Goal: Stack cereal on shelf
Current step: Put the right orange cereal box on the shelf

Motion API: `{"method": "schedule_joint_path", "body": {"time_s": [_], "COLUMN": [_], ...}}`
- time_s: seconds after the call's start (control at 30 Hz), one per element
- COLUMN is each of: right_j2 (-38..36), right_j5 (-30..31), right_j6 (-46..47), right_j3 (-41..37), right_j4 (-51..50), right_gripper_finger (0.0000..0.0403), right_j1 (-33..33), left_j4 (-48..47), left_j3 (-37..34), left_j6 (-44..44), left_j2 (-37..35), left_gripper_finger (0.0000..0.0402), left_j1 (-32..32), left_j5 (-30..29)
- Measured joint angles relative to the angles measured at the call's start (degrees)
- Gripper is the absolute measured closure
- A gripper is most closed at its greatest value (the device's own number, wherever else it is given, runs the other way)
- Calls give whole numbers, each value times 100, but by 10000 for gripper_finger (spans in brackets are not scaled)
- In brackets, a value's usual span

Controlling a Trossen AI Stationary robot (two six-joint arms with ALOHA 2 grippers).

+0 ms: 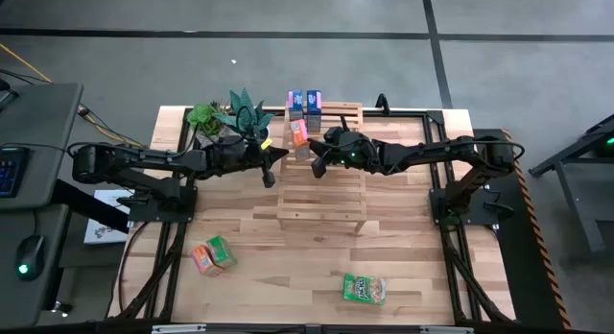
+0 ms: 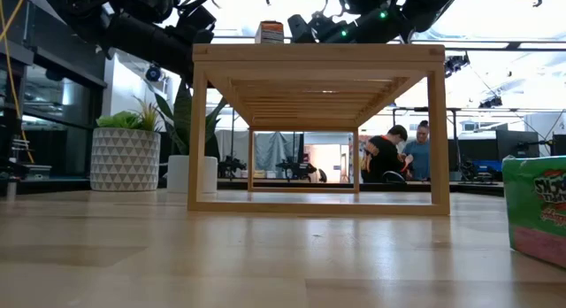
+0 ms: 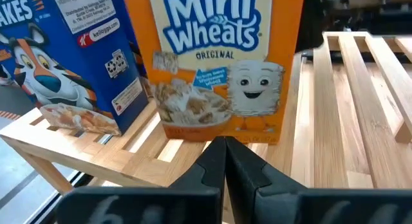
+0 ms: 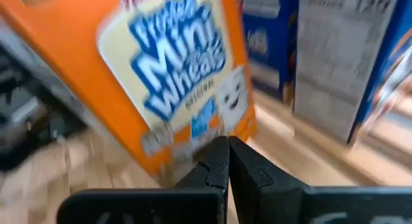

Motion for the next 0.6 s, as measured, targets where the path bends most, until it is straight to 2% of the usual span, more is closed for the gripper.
{"method": "schedule_joint_path", "body": {"time_s": [0.17,0.6], "right_j2": [-15,-16], "right_j5": [-48,-306], "right_j6": [124,118], "right_j3": [0,0], "right_j4": [-356,94], "right_gripper_finger": [403,403], "right_j1": [27,55], "left_j4": [51,185], "left_j3": [0,0], "left_j6": [-2,-95], "left_j2": [0,4], "left_gripper_finger": [401,402], "left_j1": [2,2], "left_j5": [-2,-2]}}
